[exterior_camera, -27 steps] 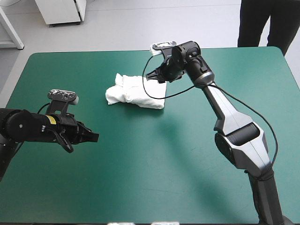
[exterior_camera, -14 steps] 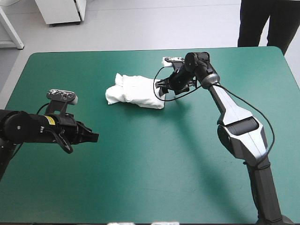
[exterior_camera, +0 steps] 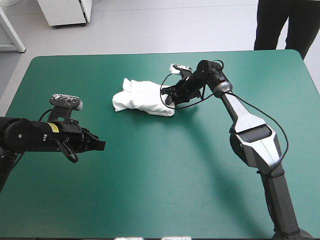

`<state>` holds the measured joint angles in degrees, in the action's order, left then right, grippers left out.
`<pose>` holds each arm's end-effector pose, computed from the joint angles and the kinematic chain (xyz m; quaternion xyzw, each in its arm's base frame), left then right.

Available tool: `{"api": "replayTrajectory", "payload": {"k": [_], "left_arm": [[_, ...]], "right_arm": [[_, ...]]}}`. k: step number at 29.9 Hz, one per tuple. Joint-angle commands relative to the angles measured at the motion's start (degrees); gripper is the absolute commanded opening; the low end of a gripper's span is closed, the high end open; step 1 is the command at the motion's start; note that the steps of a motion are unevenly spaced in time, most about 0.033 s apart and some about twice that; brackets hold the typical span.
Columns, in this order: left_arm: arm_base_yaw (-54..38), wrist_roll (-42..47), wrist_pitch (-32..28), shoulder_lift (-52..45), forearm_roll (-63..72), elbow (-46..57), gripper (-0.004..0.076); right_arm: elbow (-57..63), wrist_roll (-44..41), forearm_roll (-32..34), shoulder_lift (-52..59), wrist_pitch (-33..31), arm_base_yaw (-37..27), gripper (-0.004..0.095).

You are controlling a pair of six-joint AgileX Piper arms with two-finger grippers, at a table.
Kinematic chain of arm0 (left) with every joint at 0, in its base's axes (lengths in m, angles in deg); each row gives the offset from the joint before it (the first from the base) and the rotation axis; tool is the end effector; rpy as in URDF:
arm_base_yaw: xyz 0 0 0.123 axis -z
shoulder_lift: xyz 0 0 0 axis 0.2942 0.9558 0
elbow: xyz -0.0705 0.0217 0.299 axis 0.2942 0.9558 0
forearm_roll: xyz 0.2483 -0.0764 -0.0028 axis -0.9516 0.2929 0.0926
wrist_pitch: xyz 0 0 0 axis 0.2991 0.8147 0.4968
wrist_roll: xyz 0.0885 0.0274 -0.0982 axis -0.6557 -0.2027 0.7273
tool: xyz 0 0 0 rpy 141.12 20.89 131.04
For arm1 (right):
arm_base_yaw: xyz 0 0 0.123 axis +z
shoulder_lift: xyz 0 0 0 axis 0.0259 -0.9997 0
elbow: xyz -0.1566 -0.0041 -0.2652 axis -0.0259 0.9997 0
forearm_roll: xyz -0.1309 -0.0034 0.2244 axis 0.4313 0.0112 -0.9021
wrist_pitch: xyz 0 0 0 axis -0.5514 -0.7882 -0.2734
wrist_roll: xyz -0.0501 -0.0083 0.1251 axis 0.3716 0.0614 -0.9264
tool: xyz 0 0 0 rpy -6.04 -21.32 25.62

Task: Fold the cloth

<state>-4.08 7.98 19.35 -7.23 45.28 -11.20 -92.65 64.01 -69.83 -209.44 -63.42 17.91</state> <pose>0.1960 -0.0798 0.3809 0.1358 0.9406 -0.1542 0.2702 0.5204 0.2506 0.1837 -0.1273 0.9420 0.2805 0.1330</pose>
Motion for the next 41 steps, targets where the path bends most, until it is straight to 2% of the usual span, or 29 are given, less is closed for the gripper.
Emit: {"api": "replayTrajectory", "payload": {"k": [1,4,13,21,25,29,36,41], "left_arm": [[-0.06,0.53,-2.50,-0.88,1.66,-1.34,-0.0010],[-0.06,0.78,-2.38,-0.88,1.66,-1.34,-0.0010],[-0.06,2.01,-0.20,-0.88,1.66,-1.34,-0.0010],[-0.06,2.01,0.44,-0.88,1.27,-1.34,-0.0010],[-0.06,1.89,0.55,-0.88,1.27,-1.34,-0.0010],[-0.06,1.35,0.28,-0.88,0.99,-1.34,-0.0010],[-0.06,1.35,-2.99,-0.88,0.99,-1.34,-0.0010],[-0.06,1.35,-4.25,-0.88,0.99,-1.34,-0.0010]], "right_arm": [[-0.77,0.40,-0.15,1.65,-2.73,0.10,-0.0008],[-0.88,0.40,0.33,1.76,-2.73,0.10,-0.0013],[-1.86,-5.32,15.34,5.77,-3.37,-2.00,-0.0014],[0.58,-7.18,24.59,9.69,-3.37,-8.10,-0.0017],[8.20,-7.31,25.83,12.97,-3.37,-13.53,-0.0017],[18.43,-7.69,29.25,19.04,-0.13,-18.92,-0.0017],[43.84,-7.34,34.66,35.38,12.31,-26.83,-0.0017],[59.87,-6.76,37.21,44.70,18.53,-33.66,-0.0017]]}}
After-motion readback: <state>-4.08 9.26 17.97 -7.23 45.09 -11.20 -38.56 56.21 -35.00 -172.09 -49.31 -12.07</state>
